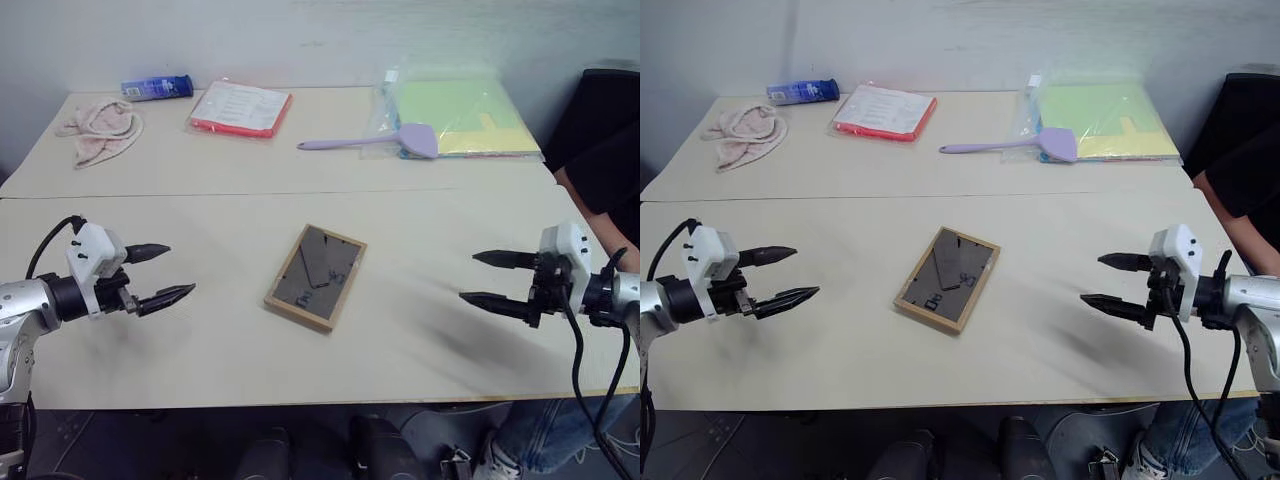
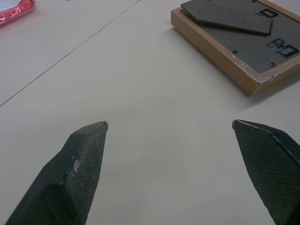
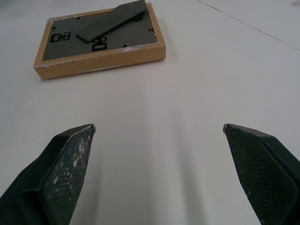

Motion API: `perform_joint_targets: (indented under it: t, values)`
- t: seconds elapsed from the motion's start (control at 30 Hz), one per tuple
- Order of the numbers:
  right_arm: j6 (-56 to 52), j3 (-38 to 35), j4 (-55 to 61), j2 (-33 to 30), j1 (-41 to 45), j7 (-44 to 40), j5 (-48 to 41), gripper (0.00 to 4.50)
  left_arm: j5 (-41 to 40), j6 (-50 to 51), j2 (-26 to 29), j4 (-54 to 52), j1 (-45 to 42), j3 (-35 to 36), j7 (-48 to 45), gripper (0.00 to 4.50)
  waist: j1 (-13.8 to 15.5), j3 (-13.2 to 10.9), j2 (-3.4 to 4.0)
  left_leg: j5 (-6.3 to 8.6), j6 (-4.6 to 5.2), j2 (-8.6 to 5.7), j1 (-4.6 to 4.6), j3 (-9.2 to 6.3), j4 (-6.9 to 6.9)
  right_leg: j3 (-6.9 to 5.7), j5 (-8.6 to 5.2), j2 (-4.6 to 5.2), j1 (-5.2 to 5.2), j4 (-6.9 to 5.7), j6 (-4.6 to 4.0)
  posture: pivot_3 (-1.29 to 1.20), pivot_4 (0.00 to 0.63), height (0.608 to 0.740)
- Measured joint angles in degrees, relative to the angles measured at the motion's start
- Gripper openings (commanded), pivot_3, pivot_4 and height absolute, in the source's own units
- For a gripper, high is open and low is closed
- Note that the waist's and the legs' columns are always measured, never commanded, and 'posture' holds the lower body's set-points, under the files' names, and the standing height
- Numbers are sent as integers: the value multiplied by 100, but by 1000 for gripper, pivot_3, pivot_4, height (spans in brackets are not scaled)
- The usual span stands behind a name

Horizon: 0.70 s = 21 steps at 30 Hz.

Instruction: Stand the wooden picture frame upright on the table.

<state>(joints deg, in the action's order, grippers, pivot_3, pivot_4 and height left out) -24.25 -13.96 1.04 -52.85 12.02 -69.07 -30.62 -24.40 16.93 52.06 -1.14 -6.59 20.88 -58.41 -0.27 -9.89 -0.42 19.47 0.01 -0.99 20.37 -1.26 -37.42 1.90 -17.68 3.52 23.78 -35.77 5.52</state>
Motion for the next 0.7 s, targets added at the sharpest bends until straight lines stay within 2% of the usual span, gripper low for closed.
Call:
perform_joint_targets:
  t: [0.33,0.6,0.63,0.7]
  values:
    - [31,1,133,18,-110,197,-3,4494,85,-83,-18,115,-1,-149,75,4483,8,0,0,0,0,0,0,1,-2,1,0,1,0,-2,0,0,150,740]
    - [200,23,108,18,-110,404,275,4494,446,-419,-20,346,-155,-456,122,4483,8,0,0,0,0,-1,0,2,-3,0,0,0,0,-3,0,0,150,740]
    - [224,44,111,17,-109,406,323,4320,535,-522,-20,460,-245,-573,103,4498,9,0,0,0,0,-1,0,3,-3,0,0,0,0,-4,0,0,150,740]
    - [301,154,117,17,-87,396,414,3878,714,-691,-22,689,-507,-861,18,4080,9,0,0,0,0,-2,0,4,-7,0,0,-1,0,-6,0,0,150,740]
